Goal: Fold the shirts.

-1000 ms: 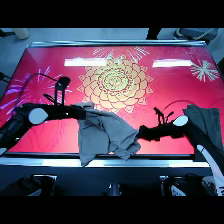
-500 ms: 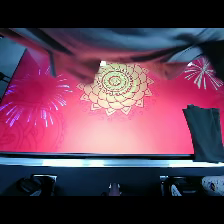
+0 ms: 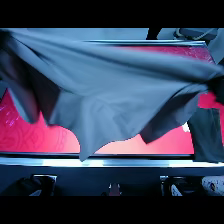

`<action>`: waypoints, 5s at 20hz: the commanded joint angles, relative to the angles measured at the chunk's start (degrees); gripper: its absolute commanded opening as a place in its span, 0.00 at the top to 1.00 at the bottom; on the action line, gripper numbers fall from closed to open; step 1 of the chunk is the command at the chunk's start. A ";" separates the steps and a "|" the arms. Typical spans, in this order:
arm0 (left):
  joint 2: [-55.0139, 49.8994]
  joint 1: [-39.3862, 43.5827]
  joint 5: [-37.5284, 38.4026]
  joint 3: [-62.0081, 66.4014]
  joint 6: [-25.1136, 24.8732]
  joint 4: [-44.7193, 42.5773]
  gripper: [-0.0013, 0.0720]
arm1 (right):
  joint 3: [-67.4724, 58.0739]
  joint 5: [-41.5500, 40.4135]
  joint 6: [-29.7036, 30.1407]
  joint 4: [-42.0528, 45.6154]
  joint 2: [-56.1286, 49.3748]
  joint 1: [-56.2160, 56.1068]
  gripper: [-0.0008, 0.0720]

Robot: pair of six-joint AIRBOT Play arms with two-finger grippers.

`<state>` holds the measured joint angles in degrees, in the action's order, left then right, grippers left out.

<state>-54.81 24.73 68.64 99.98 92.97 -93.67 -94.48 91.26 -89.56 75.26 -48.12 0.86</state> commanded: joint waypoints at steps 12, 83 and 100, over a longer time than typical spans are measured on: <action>-37.07 -5.86 4.09 -10.03 1.22 8.13 0.12 | 22.18 -36.11 -6.82 -14.38 -33.18 0.37 0.04; -46.75 -23.93 -4.90 -3.72 -3.87 10.12 0.95 | -6.88 -31.67 0.13 -4.68 -56.33 5.05 0.95; -52.00 -27.96 18.82 -7.58 -5.99 14.38 0.63 | 10.01 -15.26 -7.30 -10.49 -52.87 5.03 0.64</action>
<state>-106.83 -2.92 86.28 95.46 86.41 -81.80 -87.90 79.88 -93.82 70.70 -101.27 5.85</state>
